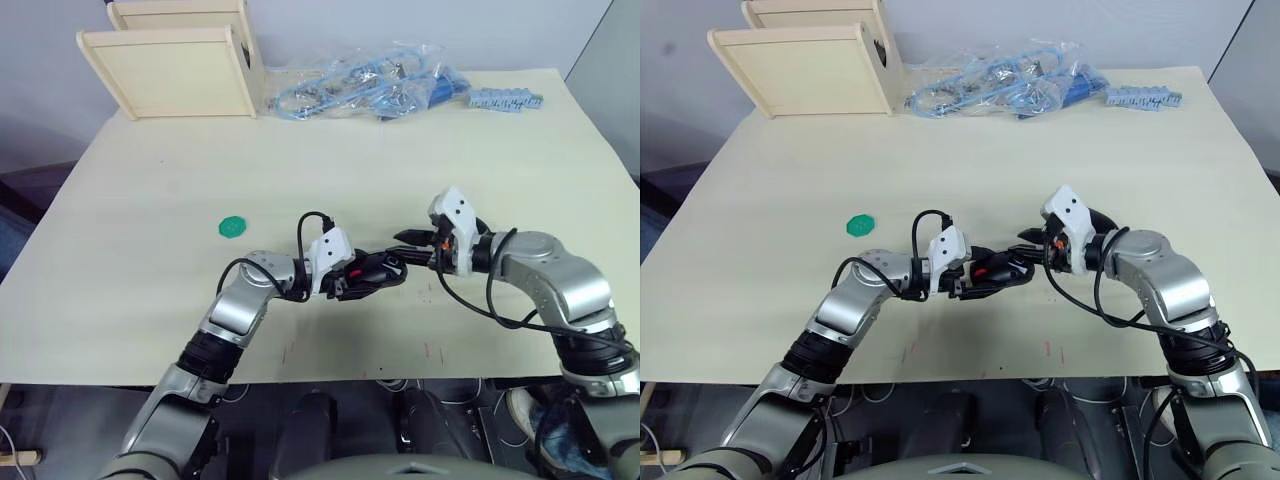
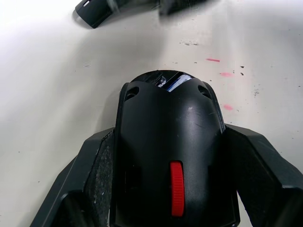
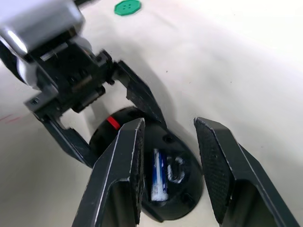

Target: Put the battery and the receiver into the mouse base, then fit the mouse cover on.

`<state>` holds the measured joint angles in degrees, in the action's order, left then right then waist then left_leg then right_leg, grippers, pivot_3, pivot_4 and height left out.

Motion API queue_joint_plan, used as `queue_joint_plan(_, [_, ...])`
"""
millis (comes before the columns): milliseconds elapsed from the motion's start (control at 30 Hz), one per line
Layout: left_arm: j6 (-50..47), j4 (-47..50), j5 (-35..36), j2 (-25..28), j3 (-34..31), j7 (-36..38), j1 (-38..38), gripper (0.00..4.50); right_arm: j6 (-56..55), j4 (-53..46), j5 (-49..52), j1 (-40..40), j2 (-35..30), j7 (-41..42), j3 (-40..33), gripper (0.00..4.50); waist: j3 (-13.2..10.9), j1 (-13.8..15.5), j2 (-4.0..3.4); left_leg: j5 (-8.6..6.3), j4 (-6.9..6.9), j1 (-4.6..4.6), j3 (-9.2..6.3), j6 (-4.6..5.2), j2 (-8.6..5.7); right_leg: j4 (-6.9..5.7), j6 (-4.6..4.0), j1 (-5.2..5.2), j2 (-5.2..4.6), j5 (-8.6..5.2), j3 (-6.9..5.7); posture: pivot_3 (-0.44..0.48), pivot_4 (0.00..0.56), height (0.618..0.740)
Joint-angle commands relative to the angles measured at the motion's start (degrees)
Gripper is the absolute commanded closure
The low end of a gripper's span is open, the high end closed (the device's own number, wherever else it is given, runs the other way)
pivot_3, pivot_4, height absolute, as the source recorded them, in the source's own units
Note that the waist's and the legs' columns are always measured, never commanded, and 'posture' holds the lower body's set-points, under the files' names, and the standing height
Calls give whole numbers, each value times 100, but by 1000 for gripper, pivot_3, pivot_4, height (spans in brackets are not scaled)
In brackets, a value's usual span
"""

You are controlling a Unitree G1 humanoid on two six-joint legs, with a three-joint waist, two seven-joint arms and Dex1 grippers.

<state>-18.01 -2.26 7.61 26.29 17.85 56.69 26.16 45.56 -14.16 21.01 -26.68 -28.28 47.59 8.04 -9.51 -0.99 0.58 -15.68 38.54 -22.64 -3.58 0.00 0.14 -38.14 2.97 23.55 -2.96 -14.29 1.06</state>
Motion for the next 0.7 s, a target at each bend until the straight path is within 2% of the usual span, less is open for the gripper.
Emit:
queue_joint_plan(33, [-97, 66, -59, 104, -16, -4, -81, 1583, -386, -92, 14, 48, 72, -20, -22, 4285, 0, -6, 0, 0, 0, 0, -1, 0, 0, -1, 0, 0, 1, 0, 0, 0, 150, 740])
queue_joint_plan(67, [-107, 77, -54, 110, -16, -6, -84, 1583, -464, -52, -31, 74, 95, -62, -3, 4448, 0, -7, 0, 0, 0, 1, -1, 0, 1, -1, 0, 0, 2, 0, 0, 0, 150, 740])
queue_joint_plan(200, [-158, 131, -36, 145, -19, -12, -104, 1583, -904, 217, -196, 286, 178, -104, 69, 4448, 0, -5, 0, 0, 0, 1, -1, 0, 2, 0, 0, 0, 4, 0, 1, 0, 150, 740])
queue_joint_plan(700, [-179, 143, -18, 193, -19, -17, -99, 1583, -1363, 659, -465, 341, 254, -81, 286, 4448, 0, -23, 0, 0, 0, 2, 1, 0, 4, 0, -1, 1, 7, 0, 5, 0, 150, 740])
